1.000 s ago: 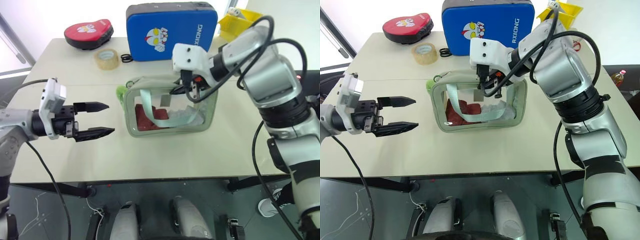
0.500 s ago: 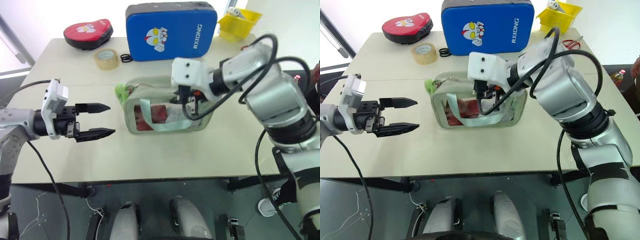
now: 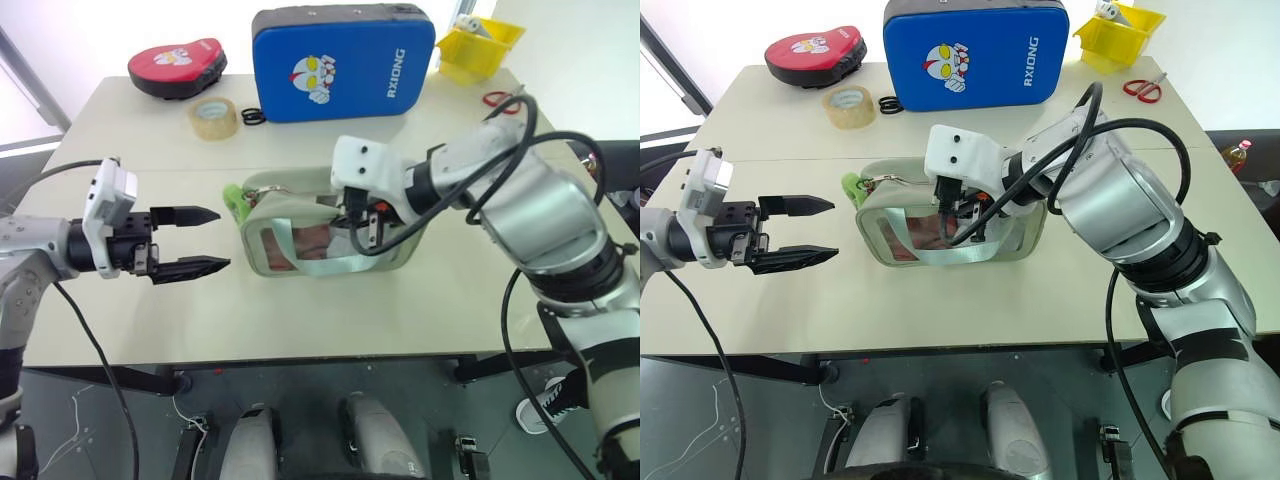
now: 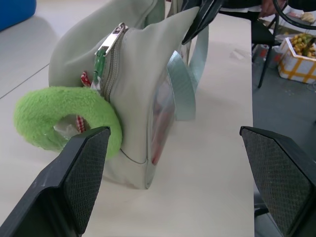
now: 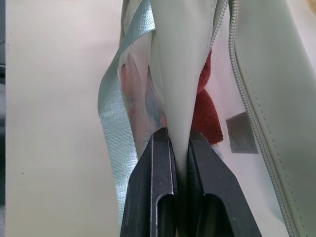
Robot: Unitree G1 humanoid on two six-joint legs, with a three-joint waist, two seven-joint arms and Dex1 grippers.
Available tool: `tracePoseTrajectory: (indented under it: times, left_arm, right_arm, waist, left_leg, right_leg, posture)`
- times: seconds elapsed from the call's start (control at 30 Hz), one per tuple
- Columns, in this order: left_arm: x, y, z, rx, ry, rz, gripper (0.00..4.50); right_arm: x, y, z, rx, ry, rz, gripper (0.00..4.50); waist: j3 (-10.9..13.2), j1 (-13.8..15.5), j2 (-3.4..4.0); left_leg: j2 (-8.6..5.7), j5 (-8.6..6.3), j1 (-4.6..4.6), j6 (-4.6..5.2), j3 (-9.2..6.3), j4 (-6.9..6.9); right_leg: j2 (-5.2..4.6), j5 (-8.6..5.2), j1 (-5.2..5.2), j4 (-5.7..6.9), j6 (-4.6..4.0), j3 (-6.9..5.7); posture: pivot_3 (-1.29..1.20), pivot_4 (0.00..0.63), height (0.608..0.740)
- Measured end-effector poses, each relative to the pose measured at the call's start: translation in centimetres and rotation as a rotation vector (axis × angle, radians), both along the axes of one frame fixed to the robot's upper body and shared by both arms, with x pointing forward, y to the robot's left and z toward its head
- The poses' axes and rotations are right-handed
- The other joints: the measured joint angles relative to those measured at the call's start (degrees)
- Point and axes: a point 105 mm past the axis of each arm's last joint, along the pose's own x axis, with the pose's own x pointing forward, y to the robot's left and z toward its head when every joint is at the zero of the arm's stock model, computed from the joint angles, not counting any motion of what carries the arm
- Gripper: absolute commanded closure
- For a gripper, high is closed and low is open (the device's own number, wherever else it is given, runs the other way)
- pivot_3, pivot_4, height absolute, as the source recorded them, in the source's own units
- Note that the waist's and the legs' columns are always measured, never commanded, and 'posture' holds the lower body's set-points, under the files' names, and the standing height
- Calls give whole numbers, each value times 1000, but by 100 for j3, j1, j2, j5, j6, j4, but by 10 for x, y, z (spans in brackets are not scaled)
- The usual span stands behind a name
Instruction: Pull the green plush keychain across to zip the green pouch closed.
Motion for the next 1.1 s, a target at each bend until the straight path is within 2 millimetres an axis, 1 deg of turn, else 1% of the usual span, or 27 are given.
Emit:
tracePoseTrajectory:
  times: [0.03,0.07,0.1,0.13,0.2,0.27,0.3,0.37,0.53,0.63,0.73,0.77,0.87,0.97,1.03,1.1]
  left_arm:
    - [0,0,0,0,0,0,0]
    - [0,0,0,0,0,0,0]
    - [0,0,0,0,0,0,0]
    - [0,0,0,0,1,0,0]
    - [0,0,0,0,1,0,0]
    - [0,0,0,0,2,1,0]
    - [0,0,0,0,2,1,0]
    - [0,0,-1,2,5,3,0]
    - [-3,1,-6,10,21,8,0]
    - [-3,-1,-6,13,17,10,0]
    - [-3,-1,-6,14,13,12,0]
    - [-3,-2,-6,14,12,11,0]
    - [-3,-2,-6,14,11,12,0]
    - [-4,-2,-6,13,12,10,0]
    - [-4,-2,-5,9,10,7,0]
    - [-4,-3,-4,9,8,6,0]
  right_arm:
    - [0,1,-1,-5,0,2,3712]
    - [0,1,-2,-6,-1,3,3467]
    - [0,0,-4,-11,2,2,2823]
    - [0,0,-5,-13,6,0,2427]
    - [0,-3,-7,-16,14,-3,1489]
    - [0,-7,-8,-15,20,-3,446]
    - [-1,-9,-6,-7,20,3,48]
    - [-4,-16,0,28,36,13,48]
    - [-15,-40,26,107,33,62,48]
    - [-16,-48,31,148,26,88,48]
    - [-9,-63,30,161,-10,71,48]
    - [-7,-70,27,147,-22,60,48]
    - [2,-87,8,118,-22,19,48]
    - [8,-94,0,115,-39,7,856]
    - [15,-100,-2,104,-67,-15,1842]
    - [18,-104,-6,98,-72,-31,2955]
  waist:
    - [0,0,0]
    - [0,1,0]
    - [0,3,0]
    - [0,3,0]
    - [0,3,0]
    - [0,4,0]
    - [0,7,0]
    - [0,10,0]
    - [0,14,-2]
    - [0,1,-2]
    - [0,8,-2]
    - [0,10,-2]
    - [0,13,-2]
    - [0,0,-2]
    - [0,3,-2]
    - [0,10,-2]
  left_leg:
    - [0,0,0,0,0,0]
    - [0,0,0,0,0,0]
    - [0,0,0,0,0,0]
    - [0,0,0,0,0,0]
    - [0,0,0,0,0,0]
    - [0,0,0,0,0,0]
    - [0,0,0,0,0,0]
    - [-1,0,0,0,0,0]
    - [0,-1,1,1,-1,0]
    - [0,0,2,1,1,0]
    - [-1,-1,3,1,1,0]
    - [-1,-1,3,1,1,0]
    - [-1,0,3,1,5,0]
    - [0,0,4,1,4,0]
    - [0,0,5,1,3,0]
    - [0,0,4,1,4,0]
  right_leg:
    - [0,0,0,0,0,0]
    - [0,0,0,0,0,0]
    - [0,0,0,0,0,0]
    - [-1,0,0,0,0,0]
    - [-1,0,0,0,0,1]
    - [-1,0,1,-1,0,1]
    - [-1,0,1,-1,0,1]
    - [-1,0,2,-3,0,0]
    - [-1,0,6,-7,0,-1]
    - [0,0,6,-6,0,1]
    - [0,0,9,-6,0,1]
    - [0,0,9,-8,0,1]
    - [0,0,9,-9,1,4]
    - [1,0,9,-8,0,4]
    - [2,0,9,-7,0,3]
    - [1,0,9,-8,0,4]
  posture:
    - [0,150,737]
    - [0,150,737]
    - [0,150,737]
    - [0,150,737]
    - [0,150,737]
    - [0,150,737]
    - [0,150,737]
    - [0,150,737]
    - [0,150,737]
    - [0,150,737]
    - [0,150,737]
    - [0,150,737]
    - [0,150,737]
    - [0,150,737]
    - [0,150,737]
    - [0,150,737]
